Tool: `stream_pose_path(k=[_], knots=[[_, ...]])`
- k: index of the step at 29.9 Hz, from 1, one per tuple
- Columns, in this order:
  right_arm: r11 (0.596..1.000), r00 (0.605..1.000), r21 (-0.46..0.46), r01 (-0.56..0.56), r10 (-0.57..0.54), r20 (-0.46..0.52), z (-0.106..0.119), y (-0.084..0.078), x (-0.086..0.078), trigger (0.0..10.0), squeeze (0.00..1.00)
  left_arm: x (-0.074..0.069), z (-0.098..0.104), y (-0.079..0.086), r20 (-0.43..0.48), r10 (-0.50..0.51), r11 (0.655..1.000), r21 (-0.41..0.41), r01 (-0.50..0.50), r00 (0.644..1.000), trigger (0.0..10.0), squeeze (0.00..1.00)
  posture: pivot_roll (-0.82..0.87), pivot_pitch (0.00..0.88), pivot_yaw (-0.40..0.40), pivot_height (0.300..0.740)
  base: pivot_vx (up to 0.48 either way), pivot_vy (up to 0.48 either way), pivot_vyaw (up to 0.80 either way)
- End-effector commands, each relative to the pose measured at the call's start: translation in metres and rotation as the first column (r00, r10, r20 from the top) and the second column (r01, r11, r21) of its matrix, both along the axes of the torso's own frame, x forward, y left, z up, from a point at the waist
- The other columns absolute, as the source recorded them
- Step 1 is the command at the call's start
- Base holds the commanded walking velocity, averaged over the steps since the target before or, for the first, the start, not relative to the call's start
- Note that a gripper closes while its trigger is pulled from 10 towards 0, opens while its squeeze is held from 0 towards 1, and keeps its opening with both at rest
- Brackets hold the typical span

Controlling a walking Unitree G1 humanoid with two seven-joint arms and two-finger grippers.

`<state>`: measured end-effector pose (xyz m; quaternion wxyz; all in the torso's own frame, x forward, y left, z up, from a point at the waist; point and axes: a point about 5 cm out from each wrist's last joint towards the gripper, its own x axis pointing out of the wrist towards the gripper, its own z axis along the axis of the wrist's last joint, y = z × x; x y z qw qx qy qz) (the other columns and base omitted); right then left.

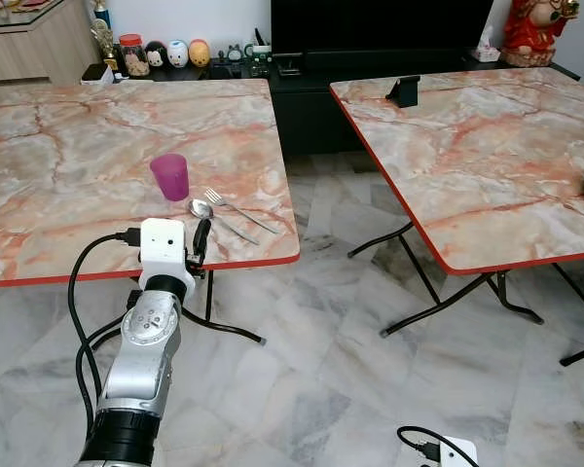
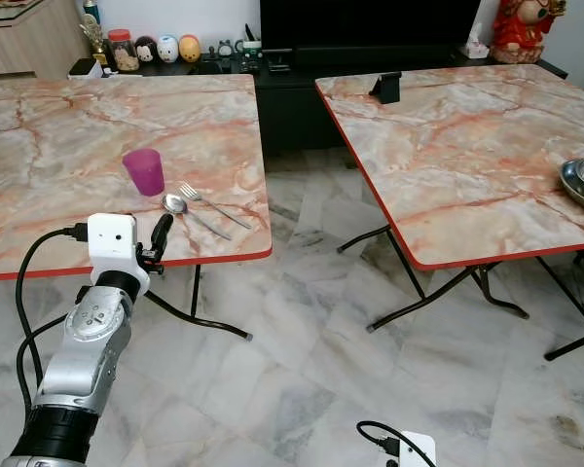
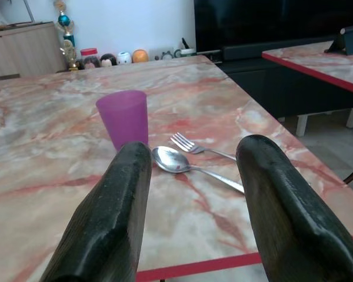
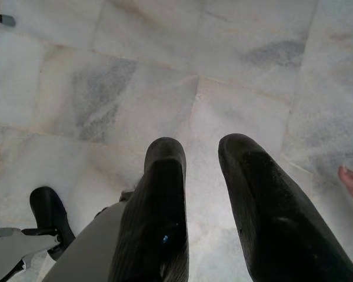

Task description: Setting the table

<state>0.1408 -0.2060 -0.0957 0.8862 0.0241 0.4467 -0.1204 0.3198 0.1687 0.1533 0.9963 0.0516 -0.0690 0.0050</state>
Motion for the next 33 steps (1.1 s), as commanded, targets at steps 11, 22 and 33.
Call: stream_pose_path(k=[11, 22, 33], knots=[[0.999, 1.000, -0.018, -0.030, 0.030, 0.001, 0.0015, -0.0019, 0.0036, 10.0, 0.00, 0.0029, 0.0027, -0.0007, -0.003, 0.005, 1.000, -0.019, -0.005, 1.000, 10.0, 0.00, 0.05, 0.000, -0.003, 0.740, 0.000, 0.000, 0.22], [1.000, 1.000, 0.006, -0.013, 0.013, -0.004, 0.0005, 0.0001, 0.0026, 10.0, 0.00, 0.0037, 0.0040, -0.0015, 0.000, 0.005, 1.000, -0.022, -0.005, 1.000, 10.0, 0.00, 0.05, 0.000, -0.002, 0.740, 0.000, 0.000, 0.36], [1.000, 1.000, 0.019, -0.016, 0.016, 0.000, 0.0002, 0.0031, 0.0028, 10.0, 0.00, 0.0045, 0.0045, -0.0021, -0.001, 0.001, 1.000, -0.028, -0.001, 1.000, 10.0, 0.00, 0.05, 0.000, 0.001, 0.740, 0.000, 0.137, 0.00]])
